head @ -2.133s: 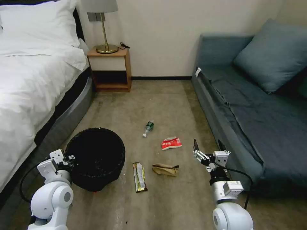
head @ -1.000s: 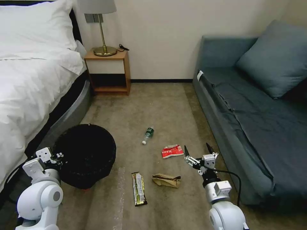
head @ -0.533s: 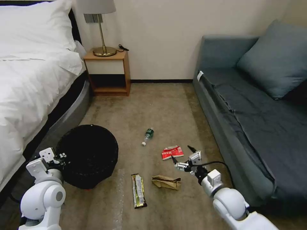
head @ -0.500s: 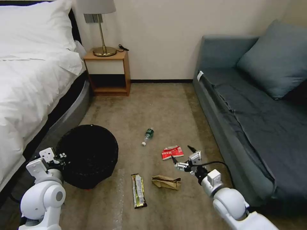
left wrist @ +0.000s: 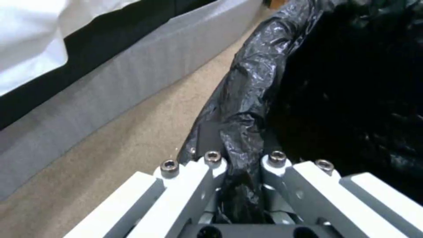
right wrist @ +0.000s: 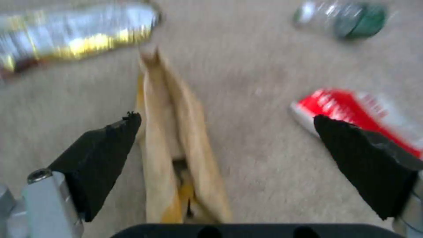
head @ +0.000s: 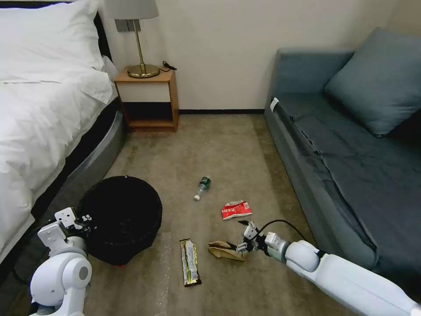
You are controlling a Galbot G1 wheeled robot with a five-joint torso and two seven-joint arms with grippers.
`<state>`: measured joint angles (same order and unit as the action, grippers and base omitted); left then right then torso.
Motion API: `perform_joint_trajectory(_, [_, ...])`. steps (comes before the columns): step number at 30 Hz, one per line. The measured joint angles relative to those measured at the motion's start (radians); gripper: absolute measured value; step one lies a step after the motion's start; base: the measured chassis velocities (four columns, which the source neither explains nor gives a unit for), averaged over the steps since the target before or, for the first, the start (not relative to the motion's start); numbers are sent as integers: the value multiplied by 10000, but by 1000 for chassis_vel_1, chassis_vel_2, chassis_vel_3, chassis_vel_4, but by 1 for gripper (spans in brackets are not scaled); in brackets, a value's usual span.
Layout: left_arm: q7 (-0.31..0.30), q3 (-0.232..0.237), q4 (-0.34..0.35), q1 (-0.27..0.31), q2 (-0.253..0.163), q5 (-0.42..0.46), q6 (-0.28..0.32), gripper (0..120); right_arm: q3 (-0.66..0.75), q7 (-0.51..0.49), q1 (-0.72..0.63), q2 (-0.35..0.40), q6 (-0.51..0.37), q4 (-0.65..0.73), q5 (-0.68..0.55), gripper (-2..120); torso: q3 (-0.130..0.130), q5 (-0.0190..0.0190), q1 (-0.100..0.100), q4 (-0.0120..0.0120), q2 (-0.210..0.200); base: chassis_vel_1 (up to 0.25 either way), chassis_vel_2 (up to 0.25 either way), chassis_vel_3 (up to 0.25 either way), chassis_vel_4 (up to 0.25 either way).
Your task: Pick up the trash bin, then pick up the garbage on the floor and place it into the trash bin.
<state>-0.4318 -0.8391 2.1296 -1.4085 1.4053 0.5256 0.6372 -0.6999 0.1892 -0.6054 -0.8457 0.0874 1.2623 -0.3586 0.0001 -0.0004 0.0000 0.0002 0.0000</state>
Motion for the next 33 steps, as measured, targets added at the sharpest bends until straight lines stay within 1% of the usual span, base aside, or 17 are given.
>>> perform_joint_trajectory(1, [0,0,0,0,0,0,0,3,0,0,0,0,0,0,0,100,0,0,0,0,0,0,0,0,0])
perform_joint_trajectory(2, [0,-28,5,-30,0,0,-5,3,-278,15,152,-110,1,-283,3,100,0,-2,0,1,0,0,0,0,0])
perform_joint_trajectory(4, [0,-83,35,-79,-3,0,-26,3,-796,38,378,-296,31,-741,16,100,0,8,0,-1,0,0,0,0,0])
perform_joint_trajectory(5, [0,-104,45,-98,-4,0,-40,3,-946,42,426,-355,67,-914,56,100,0,3,0,-1,-1,0,0,0,0])
perform_joint_trajectory(15, [5,-122,101,-138,-14,4,-59,3,-1243,45,465,-713,170,-1580,381,100,0,4,0,-2,0,0,0,0,0])
perform_joint_trajectory(17, [5,-133,106,-143,-25,6,-63,3,-1187,33,436,-821,271,-1763,483,95,0,4,0,-2,0,0,0,0,0])
perform_joint_trajectory(19, [6,-138,110,-148,-26,7,-69,3,-1145,25,415,-843,330,-1831,546,86,0,4,0,-2,0,0,0,0,0])
perform_joint_trajectory(20, [6,-138,110,-148,-26,7,-69,3,-1145,25,415,-843,330,-1831,546,86,0,4,0,-2,0,0,0,0,0])
perform_joint_trajectory(24, [8,-139,110,-154,-20,7,-99,3,-1030,-21,310,-841,381,-1865,615,69,0,4,0,-2,0,0,0,0,0])
perform_joint_trajectory(25, [8,-139,110,-154,-20,7,-99,3,-1030,-21,310,-841,381,-1865,615,69,0,4,0,-2,0,0,0,0,0])
perform_joint_trajectory(27, [9,-138,108,-150,-19,7,-100,3,-993,-33,268,-835,408,-1865,633,60,0,4,0,-2,0,0,0,0,0])
perform_joint_trajectory(28, [8,-132,107,-140,-19,8,-100,3,-966,-51,247,-833,425,-1863,646,53,-1,4,0,-2,0,0,0,0,0])
perform_joint_trajectory(29, [8,-132,107,-140,-19,8,-100,3,-966,-51,247,-833,425,-1863,646,53,-1,4,0,-2,0,0,0,0,0])
perform_joint_trajectory(30, [9,-126,107,-135,-20,8,-100,3,-946,-55,241,-832,430,-1862,647,47,-1,4,0,-2,-1,0,0,0,0])
perform_joint_trajectory(31, [9,-123,106,-133,-20,8,-101,3,-933,-62,234,-832,446,-1864,648,43,-1,4,0,-2,0,0,0,0,0])
perform_joint_trajectory(32, [9,-123,106,-133,-20,8,-101,3,-933,-62,234,-832,446,-1864,648,43,-1,4,0,-2,0,0,0,0,0])
perform_joint_trajectory(33, [9,-121,106,-133,-16,8,-100,3,-928,-63,230,-832,457,-1870,649,38,-1,4,0,-2,-1,0,0,0,0])
